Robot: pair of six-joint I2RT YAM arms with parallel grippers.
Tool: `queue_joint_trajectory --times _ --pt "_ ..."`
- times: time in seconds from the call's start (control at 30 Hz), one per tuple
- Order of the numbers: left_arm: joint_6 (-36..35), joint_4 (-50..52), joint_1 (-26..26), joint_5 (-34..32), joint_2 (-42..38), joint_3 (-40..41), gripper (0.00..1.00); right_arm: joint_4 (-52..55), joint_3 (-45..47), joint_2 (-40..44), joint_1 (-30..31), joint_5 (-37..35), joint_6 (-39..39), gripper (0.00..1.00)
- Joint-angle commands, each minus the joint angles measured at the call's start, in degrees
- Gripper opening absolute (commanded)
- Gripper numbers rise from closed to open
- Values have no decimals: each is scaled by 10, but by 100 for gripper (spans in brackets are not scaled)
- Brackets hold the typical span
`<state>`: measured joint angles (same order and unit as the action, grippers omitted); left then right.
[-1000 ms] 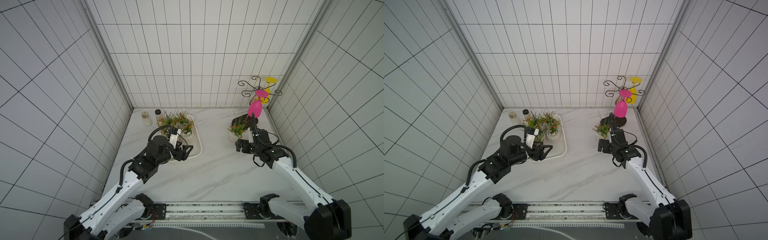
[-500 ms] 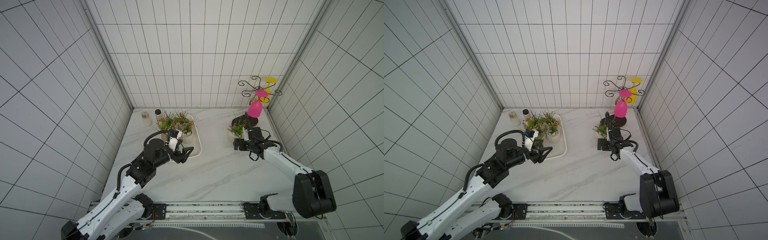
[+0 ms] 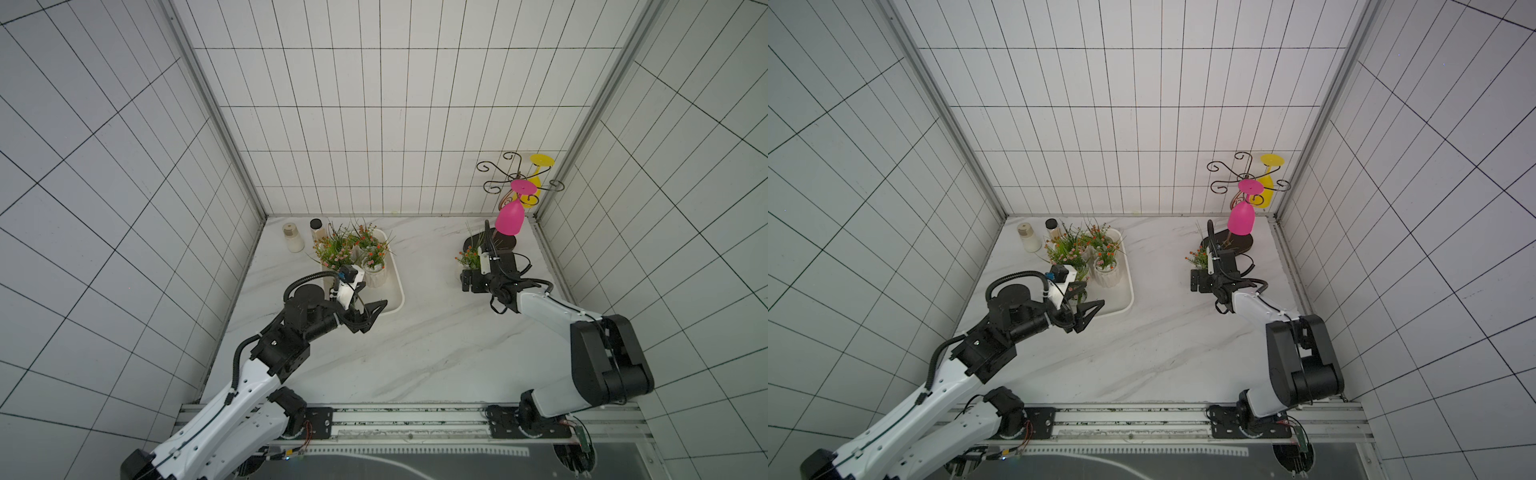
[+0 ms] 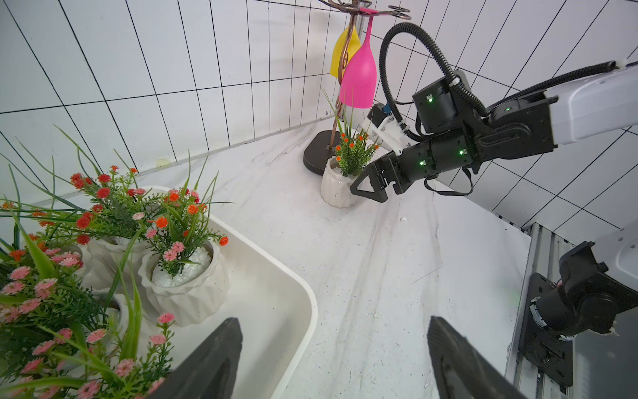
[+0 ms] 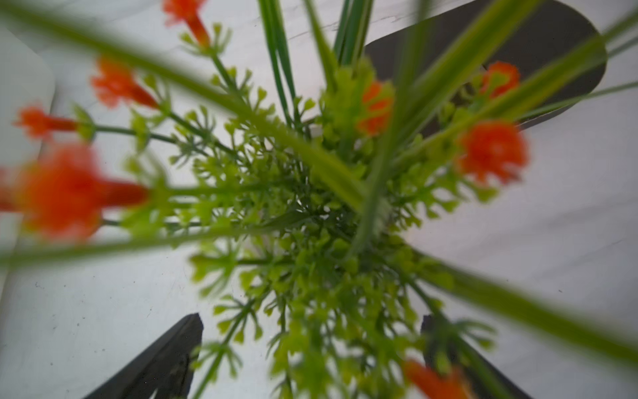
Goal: Put the potted gypsophila into the storage box
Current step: Pick up the baby's breath potted plant from the center of the board.
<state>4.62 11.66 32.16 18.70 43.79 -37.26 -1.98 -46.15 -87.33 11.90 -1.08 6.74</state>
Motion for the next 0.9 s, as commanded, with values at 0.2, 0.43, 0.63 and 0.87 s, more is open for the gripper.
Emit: queue_joint_trajectory --times 0.2,0.43,0.63,0.87 --pt "-5 -22 2 11 -2 9 84 -85 -40 -26 -4 -3 -10 99" --pt "-4 -22 2 11 -3 10 84 -128 -39 -43 -5 -12 -19 99" --pt "-5 -19 1 7 -7 10 84 -133 -59 -69 -5 -18 -26 99" --pt "-3 -18 2 11 -4 9 84 -154 -63 -84 -6 -25 -32 99"
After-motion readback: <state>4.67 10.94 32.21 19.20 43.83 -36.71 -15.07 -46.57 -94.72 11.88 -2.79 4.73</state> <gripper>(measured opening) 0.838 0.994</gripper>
